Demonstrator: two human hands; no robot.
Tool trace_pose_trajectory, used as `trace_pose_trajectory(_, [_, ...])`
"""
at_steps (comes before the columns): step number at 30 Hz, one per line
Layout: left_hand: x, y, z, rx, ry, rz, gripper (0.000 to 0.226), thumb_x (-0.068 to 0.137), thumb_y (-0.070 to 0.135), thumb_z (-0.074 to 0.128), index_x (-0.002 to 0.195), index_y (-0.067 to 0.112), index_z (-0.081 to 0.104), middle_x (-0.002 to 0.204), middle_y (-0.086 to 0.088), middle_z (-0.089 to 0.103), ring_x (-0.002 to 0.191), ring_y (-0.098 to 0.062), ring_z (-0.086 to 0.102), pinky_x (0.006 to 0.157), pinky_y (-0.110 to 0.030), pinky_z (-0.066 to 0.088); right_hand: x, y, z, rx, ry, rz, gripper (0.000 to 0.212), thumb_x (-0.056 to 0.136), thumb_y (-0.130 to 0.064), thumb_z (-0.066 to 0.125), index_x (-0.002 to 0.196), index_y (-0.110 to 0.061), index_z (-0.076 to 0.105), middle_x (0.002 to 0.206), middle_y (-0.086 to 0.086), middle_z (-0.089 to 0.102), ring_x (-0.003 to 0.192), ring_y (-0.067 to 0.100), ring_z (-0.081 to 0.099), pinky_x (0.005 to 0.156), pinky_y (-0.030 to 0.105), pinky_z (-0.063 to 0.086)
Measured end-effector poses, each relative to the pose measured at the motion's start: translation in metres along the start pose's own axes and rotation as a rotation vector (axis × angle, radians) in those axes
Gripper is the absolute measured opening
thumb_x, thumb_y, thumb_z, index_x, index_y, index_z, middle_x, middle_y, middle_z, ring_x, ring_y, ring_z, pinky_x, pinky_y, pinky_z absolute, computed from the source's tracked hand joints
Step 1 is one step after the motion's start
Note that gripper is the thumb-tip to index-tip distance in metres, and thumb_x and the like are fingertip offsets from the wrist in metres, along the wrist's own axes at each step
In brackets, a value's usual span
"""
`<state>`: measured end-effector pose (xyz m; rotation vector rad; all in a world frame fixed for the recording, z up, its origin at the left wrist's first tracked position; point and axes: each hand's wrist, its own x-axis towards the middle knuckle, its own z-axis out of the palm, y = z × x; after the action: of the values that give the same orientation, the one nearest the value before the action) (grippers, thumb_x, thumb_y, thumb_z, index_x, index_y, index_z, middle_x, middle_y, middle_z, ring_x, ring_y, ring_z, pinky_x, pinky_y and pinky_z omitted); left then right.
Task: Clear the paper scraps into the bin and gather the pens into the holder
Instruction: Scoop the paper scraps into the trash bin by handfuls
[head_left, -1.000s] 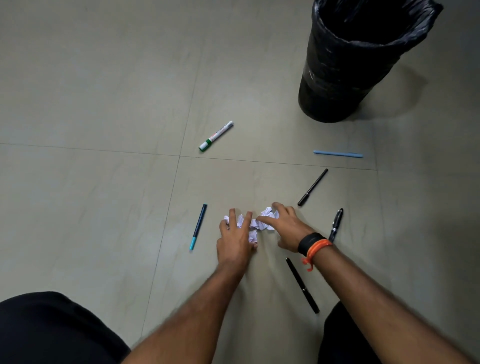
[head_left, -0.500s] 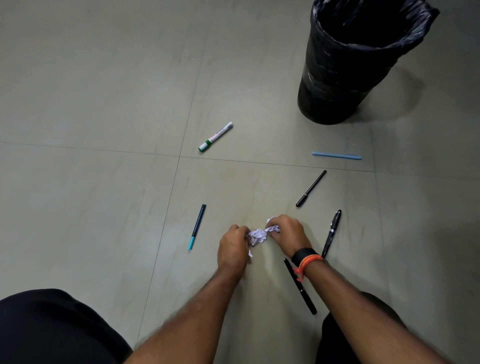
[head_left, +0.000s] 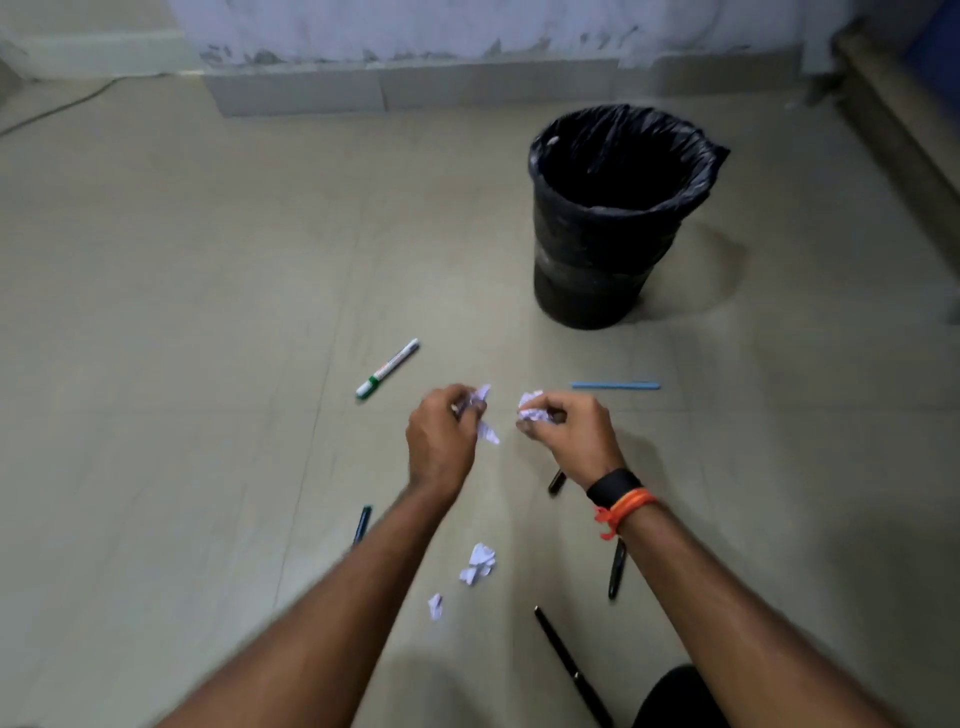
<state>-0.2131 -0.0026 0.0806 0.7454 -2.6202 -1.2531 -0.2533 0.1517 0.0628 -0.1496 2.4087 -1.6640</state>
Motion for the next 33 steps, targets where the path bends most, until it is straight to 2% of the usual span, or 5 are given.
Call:
trace_pose_trajectory(7, [0.115, 0.140, 0.003, -0.357, -0.052, 0.044, 0.022, 0.073, 0.032, 0.072, 0.076, 0.010, 0.070, 0.065, -0.003, 0.066, 0.059, -0.017, 0.058, 0.065, -0.030, 0.050, 0.127, -0.082, -0.091, -0.034, 0.227, -0.276, 0.011, 0.070, -0.013, 0.075, 0.081, -0.012, 0.075, 0.082, -0.002, 0.072, 0.074, 0.001, 0.062, 0.074, 0.020, 0.051])
trace_pose_trajectory(10, [0.147, 0.192, 0.016, -0.685, -0.214, -0.190, 0.010, 0.085, 0.005, 0.069, 0.092, -0.002, 0.066, 0.063, -0.006, 0.066, 0.051, -0.014, 0.062, 0.060, -0.025, 0.055, 0.174, -0.104, -0.121, 0.027, 0.336, -0.231, 0.010, 0.073, -0.003, 0.074, 0.082, -0.004, 0.073, 0.075, 0.004, 0.068, 0.059, -0.002, 0.058, 0.068, 0.019, 0.051])
trace_pose_trajectory(14, [0.166, 0.234, 0.030, -0.775, -0.445, -0.335, 0.027, 0.097, 0.002, 0.050, 0.124, 0.003, 0.057, 0.103, -0.006, 0.068, 0.083, -0.008, 0.064, 0.044, -0.010, 0.047, 0.215, -0.108, -0.138, 0.207, 0.377, -0.013, 0.012, 0.074, 0.005, 0.073, 0.081, -0.004, 0.069, 0.067, 0.005, 0.063, 0.061, 0.013, 0.061, 0.077, 0.038, 0.059])
trace_pose_trajectory(19, [0.181, 0.235, 0.042, -0.793, -0.475, -0.355, 0.043, 0.098, 0.004, 0.047, 0.140, 0.003, 0.042, 0.143, -0.010, 0.045, 0.133, -0.016, 0.042, 0.099, -0.025, 0.045, 0.229, -0.107, -0.150, 0.296, 0.278, 0.107, 0.053, 0.080, 0.006, 0.070, 0.130, 0.002, 0.053, 0.104, 0.012, 0.058, 0.092, 0.025, 0.062, 0.077, 0.031, 0.059])
trace_pose_trajectory(33, [0.079, 0.113, 0.001, -1.011, -0.454, -0.402, 0.026, 0.096, 0.004, 0.053, 0.122, 0.007, 0.056, 0.103, -0.008, 0.067, 0.092, -0.018, 0.067, 0.086, -0.026, 0.054, 0.093, -0.071, -0.090, 0.538, 0.162, 0.124, 0.016, 0.085, 0.012, 0.060, 0.101, 0.012, 0.064, 0.079, 0.013, 0.067, 0.064, 0.012, 0.068, 0.066, 0.016, 0.058])
